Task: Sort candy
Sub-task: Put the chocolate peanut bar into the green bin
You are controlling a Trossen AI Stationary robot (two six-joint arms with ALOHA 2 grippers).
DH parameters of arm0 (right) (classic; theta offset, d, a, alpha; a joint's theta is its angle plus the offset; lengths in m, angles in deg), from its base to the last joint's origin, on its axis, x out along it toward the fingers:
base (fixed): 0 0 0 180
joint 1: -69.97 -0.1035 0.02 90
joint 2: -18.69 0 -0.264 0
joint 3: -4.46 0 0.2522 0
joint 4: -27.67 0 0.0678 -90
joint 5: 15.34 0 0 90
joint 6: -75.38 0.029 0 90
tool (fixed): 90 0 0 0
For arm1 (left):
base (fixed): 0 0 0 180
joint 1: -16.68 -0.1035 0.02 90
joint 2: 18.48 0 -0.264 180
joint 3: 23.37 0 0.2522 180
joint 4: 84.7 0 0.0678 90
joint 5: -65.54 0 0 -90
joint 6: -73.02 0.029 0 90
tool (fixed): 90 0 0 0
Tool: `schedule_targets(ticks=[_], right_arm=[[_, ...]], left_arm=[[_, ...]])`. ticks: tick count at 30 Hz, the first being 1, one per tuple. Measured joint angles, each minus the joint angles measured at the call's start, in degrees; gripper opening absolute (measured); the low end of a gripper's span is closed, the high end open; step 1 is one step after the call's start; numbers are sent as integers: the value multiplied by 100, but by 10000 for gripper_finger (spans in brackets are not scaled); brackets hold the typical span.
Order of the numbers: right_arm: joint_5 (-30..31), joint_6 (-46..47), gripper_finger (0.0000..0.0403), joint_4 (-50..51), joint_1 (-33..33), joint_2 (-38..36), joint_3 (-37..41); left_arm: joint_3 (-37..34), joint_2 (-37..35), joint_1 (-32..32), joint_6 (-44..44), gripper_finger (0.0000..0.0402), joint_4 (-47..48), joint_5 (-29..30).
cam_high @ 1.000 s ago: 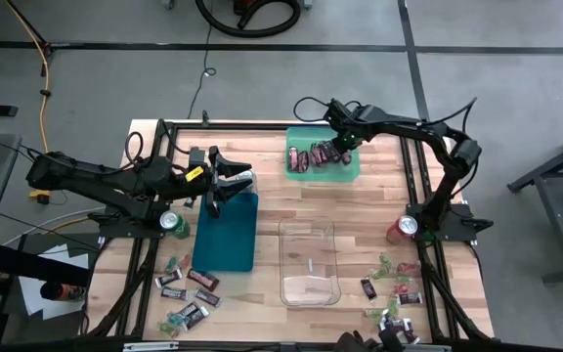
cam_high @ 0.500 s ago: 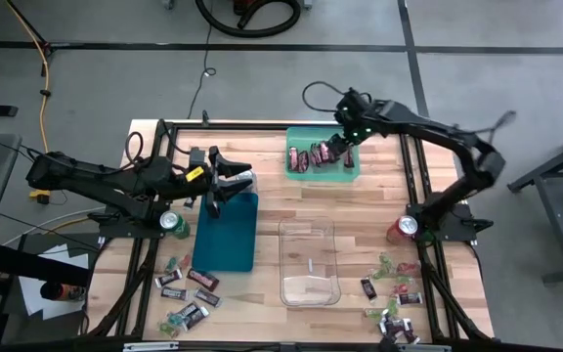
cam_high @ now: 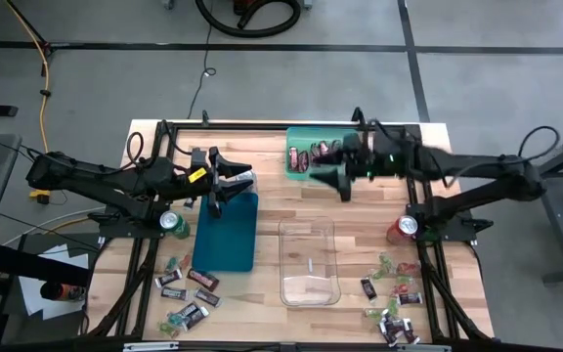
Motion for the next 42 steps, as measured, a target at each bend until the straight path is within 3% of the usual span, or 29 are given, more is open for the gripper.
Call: schedule_targets(ticks=[5,9,15,17,20,26,31,37,42], right_arm=[[756,-450,252,-1455,-856,139,493],[1262,-993,252,-1480,-1075,203,456],[1296,-1008,252,-1492,-1083,203,381],[1296,-1008,252,-1487,-1083,203,376],[1296,-1009,252,-1483,-1083,203,376],[1296,-1012,252,-1458,-1073,203,372],[1294,-1012,252,-1296,-983,203,372],[1298,-1012,252,-1175,-860,203,370],[1296,-1012,252,-1175,-812,203,370]], left_arm=[[0,-2,0,-128,199,0,-1],[0,-1,0,-138,199,-1,-2],[0,-2,0,-172,199,1,-2],[152,6,6,-415,199,335,-14],[857,90,160,-430,198,1878,-437],[2740,848,1226,-464,187,6018,-836],[3166,1653,2632,-754,173,7974,-911],[2494,2550,4094,-752,166,8340,-922],[1622,2991,4603,-993,166,7388,-883]])
